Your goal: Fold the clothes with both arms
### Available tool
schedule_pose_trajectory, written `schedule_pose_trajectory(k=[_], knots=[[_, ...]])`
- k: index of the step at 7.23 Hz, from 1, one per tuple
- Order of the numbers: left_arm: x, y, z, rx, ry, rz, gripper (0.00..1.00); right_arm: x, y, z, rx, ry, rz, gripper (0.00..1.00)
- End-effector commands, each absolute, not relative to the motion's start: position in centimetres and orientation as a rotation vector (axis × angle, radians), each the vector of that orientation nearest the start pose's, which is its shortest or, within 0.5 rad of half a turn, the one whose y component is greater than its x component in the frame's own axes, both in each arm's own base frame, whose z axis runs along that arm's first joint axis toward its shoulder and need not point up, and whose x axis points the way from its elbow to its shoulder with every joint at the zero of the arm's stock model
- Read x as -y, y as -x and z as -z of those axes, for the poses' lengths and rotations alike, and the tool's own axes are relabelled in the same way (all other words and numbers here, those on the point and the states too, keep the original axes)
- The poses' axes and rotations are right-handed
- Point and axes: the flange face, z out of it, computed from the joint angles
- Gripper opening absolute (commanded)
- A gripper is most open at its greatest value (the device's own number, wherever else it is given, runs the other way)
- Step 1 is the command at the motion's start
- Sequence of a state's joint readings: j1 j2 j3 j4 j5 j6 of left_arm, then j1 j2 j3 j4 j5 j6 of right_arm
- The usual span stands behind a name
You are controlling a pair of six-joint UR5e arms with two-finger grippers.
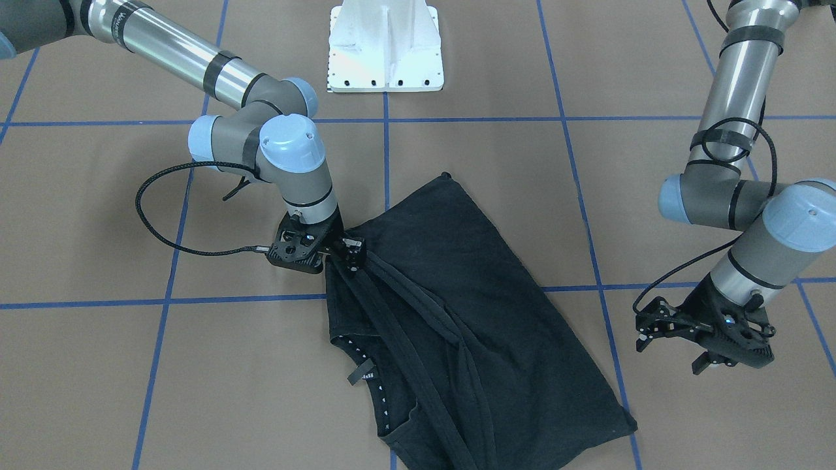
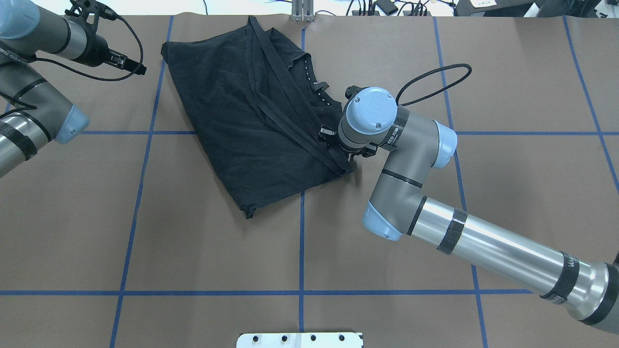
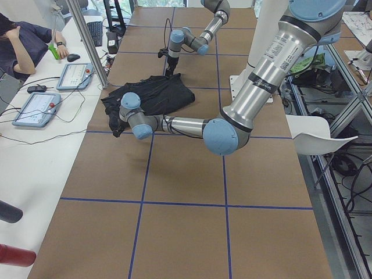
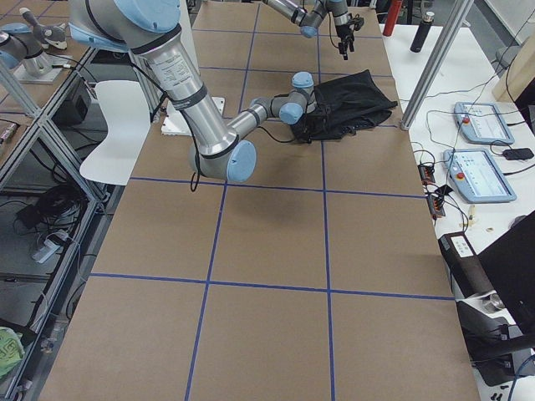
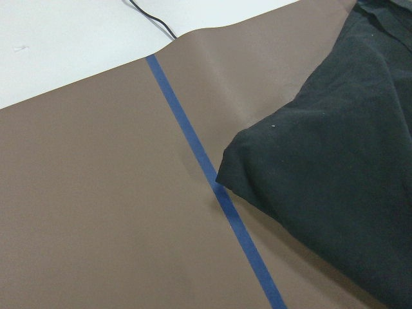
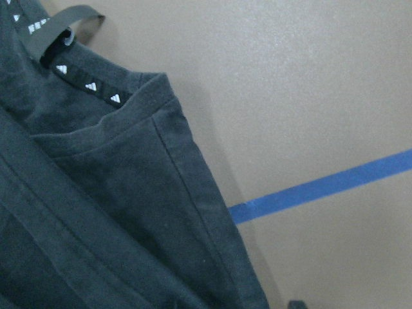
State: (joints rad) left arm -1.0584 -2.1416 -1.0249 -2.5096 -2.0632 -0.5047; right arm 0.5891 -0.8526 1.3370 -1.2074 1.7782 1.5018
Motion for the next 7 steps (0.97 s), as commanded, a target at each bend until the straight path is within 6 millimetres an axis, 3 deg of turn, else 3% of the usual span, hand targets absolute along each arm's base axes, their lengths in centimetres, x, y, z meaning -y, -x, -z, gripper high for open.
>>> schedule_pose_trajectory(k=[1,2,4,7], knots=[[69.7,-29.3,-47.9,-0.855,-0.604,-0.245,1.0,51.5,57.6,-29.1,0.869,-0.087,-0.393,0.32],[69.7,-29.3,-47.9,-0.855,-0.604,-0.245,1.0,51.4,57.5,-28.9,0.873,-0.089,-0.392,0.29],[69.7,-29.3,-47.9,-0.855,-0.604,-0.245,1.0,51.4,57.4,-28.6,0.876,-0.09,-0.392,0.0],[69.7,-29.3,-47.8,-0.856,-0.605,-0.246,1.0,50.7,56.7,-27.2,0.902,-0.086,-0.381,0.0]])
